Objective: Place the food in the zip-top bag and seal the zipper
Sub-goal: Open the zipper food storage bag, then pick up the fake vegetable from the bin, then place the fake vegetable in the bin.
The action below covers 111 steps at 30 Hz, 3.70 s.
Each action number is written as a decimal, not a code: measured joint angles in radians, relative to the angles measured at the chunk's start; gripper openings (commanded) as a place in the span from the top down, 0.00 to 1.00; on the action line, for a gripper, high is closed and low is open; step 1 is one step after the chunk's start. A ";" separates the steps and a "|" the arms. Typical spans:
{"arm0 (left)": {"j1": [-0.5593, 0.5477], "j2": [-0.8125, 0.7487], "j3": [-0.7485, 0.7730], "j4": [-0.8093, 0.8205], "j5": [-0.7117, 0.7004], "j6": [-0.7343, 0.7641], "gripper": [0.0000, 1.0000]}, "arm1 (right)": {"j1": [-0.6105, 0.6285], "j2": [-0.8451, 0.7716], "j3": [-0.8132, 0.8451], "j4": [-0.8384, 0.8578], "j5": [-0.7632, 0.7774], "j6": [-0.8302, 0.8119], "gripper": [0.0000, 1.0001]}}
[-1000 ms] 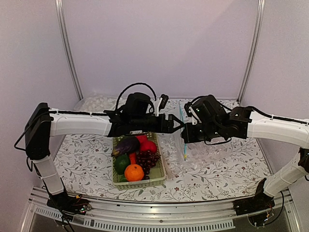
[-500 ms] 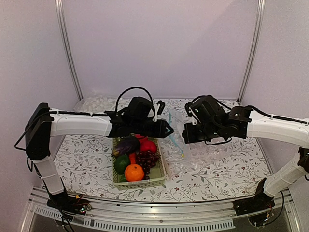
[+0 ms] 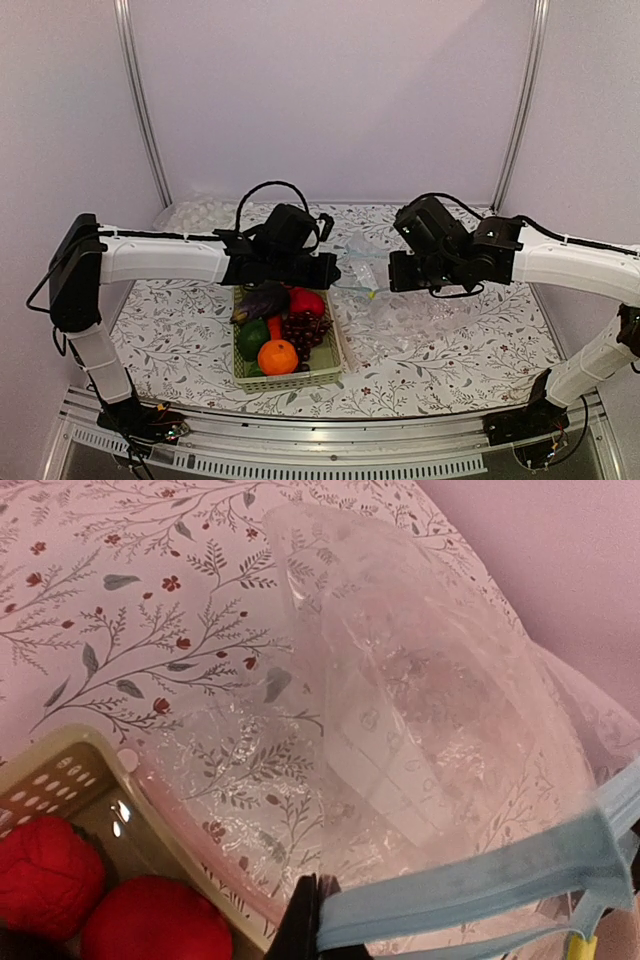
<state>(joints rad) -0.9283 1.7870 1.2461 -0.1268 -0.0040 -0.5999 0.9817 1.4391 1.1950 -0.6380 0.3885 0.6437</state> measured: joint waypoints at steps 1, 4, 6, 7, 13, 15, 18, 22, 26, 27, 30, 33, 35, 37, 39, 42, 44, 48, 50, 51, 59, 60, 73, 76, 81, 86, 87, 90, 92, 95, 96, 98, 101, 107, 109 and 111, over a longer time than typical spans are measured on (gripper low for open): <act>-0.001 -0.001 0.000 -0.009 -0.010 0.006 0.98 | 0.000 0.000 0.007 -0.005 0.003 0.000 1.00; -0.002 -0.004 0.000 -0.029 -0.031 0.023 0.96 | 0.000 -0.001 0.012 -0.005 0.001 0.000 1.00; -0.004 -0.004 0.000 -0.033 -0.031 0.032 0.94 | 0.000 -0.001 0.012 -0.004 -0.006 -0.001 1.00; -0.005 -0.004 0.000 -0.034 -0.027 0.035 0.93 | 0.000 -0.001 0.012 -0.003 -0.011 -0.001 1.00; -0.007 0.001 0.001 -0.016 0.037 0.050 0.74 | 0.002 0.001 0.012 0.003 -0.032 -0.001 1.00; -0.008 0.001 0.001 0.003 0.068 0.046 0.60 | 0.002 0.006 0.012 0.002 -0.032 0.000 1.00; -0.010 0.001 0.000 0.044 0.107 0.048 0.38 | 0.002 0.023 0.013 -0.001 -0.032 0.003 1.00; -0.011 -0.024 -0.027 0.094 0.130 0.051 0.20 | 0.002 0.055 0.025 -0.023 -0.028 0.008 1.00; -0.011 -0.106 -0.097 0.135 0.139 0.056 0.14 | 0.002 0.074 0.040 -0.047 -0.024 0.008 1.00; -0.011 -0.135 -0.117 0.146 0.141 0.056 0.12 | 0.002 0.077 0.043 -0.050 -0.024 0.008 1.00; -0.011 -0.234 -0.179 0.158 0.141 0.060 0.09 | 0.002 0.085 0.048 -0.056 -0.024 0.008 1.00; -0.011 -0.299 -0.219 0.145 0.119 0.062 0.09 | 0.002 0.090 0.057 -0.059 -0.024 0.008 1.00; -0.006 -0.347 -0.247 0.101 0.091 0.062 0.08 | 0.002 0.090 0.062 -0.059 -0.024 0.007 1.00; -0.002 -0.377 -0.260 0.045 0.050 0.062 0.07 | 0.002 0.090 0.069 -0.059 -0.024 0.006 1.00; 0.010 -0.395 -0.272 -0.018 0.008 0.061 0.05 | 0.002 0.090 0.075 -0.059 -0.025 0.003 1.00; 0.045 -0.413 -0.294 -0.124 -0.051 0.068 0.01 | 0.002 0.090 0.079 -0.058 -0.030 -0.005 1.00; 0.069 -0.419 -0.298 -0.190 -0.085 0.079 0.00 | 0.002 0.090 0.081 -0.058 -0.034 -0.010 1.00; 0.118 -0.432 -0.297 -0.288 -0.124 0.120 0.00 | 0.002 0.090 0.082 -0.058 -0.049 -0.016 1.00; 0.150 -0.430 -0.290 -0.328 -0.123 0.146 0.00 | 0.002 0.090 0.082 -0.058 -0.056 -0.018 1.00; 0.163 -0.423 -0.282 -0.344 -0.124 0.159 0.00 | 0.002 0.090 0.082 -0.058 -0.061 -0.019 1.00; 0.195 -0.305 -0.190 -0.440 -0.119 0.254 0.00 | 0.002 0.090 0.082 -0.057 -0.082 -0.021 1.00; 0.196 -0.295 -0.187 -0.444 -0.113 0.261 0.00 | 0.002 0.090 0.082 -0.057 -0.084 -0.021 1.00; 0.196 -0.162 -0.147 -0.463 -0.059 0.294 0.00 | 0.002 0.090 0.083 -0.050 -0.097 -0.033 1.00; 0.196 -0.155 -0.145 -0.468 -0.065 0.296 0.09 | 0.002 0.090 0.083 -0.049 -0.101 -0.034 1.00; 0.196 -0.155 -0.140 -0.473 -0.065 0.303 0.25 | 0.002 0.090 0.083 -0.047 -0.113 -0.036 1.00; 0.196 -0.157 -0.140 -0.476 -0.065 0.298 0.31 | 0.002 0.090 0.083 -0.041 -0.119 -0.039 1.00; 0.196 -0.159 -0.140 -0.476 -0.065 0.297 0.31 | 0.002 0.090 0.083 -0.041 -0.122 -0.039 1.00; 0.196 -0.185 -0.146 -0.478 -0.071 0.293 0.31 | 0.002 0.090 0.083 -0.035 -0.134 -0.041 1.00; 0.196 -0.223 -0.155 -0.476 -0.071 0.292 0.32 | 0.002 0.090 0.083 -0.027 -0.142 -0.047 1.00; 0.196 -0.311 -0.169 -0.458 -0.053 0.286 0.33 | 0.002 0.090 0.083 -0.013 -0.163 -0.063 1.00; 0.195 -0.344 -0.173 -0.444 -0.043 0.282 0.34 | 0.002 0.089 0.083 -0.009 -0.168 -0.067 1.00; 0.190 -0.405 -0.180 -0.410 -0.020 0.274 0.34 | 0.002 0.086 0.083 -0.002 -0.181 -0.077 1.00; 0.182 -0.502 -0.193 -0.331 0.023 0.249 0.33 | 0.002 0.084 0.083 0.008 -0.196 -0.084 1.00; 0.169 -0.620 -0.256 -0.021 0.164 0.126 0.32 | 0.002 0.084 0.083 0.044 -0.251 -0.086 1.00; 0.155 -0.593 -0.256 0.094 0.211 0.062 0.33 | 0.002 0.079 0.074 0.066 -0.269 -0.088 1.00; 0.130 -0.548 -0.250 0.175 0.246 0.009 0.34 | 0.002 0.074 0.068 0.082 -0.277 -0.090 1.00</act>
<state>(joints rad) -0.7986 1.2392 0.9962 0.0483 0.2417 -0.5907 0.9840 1.5127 1.2629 -0.5560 0.1112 0.5541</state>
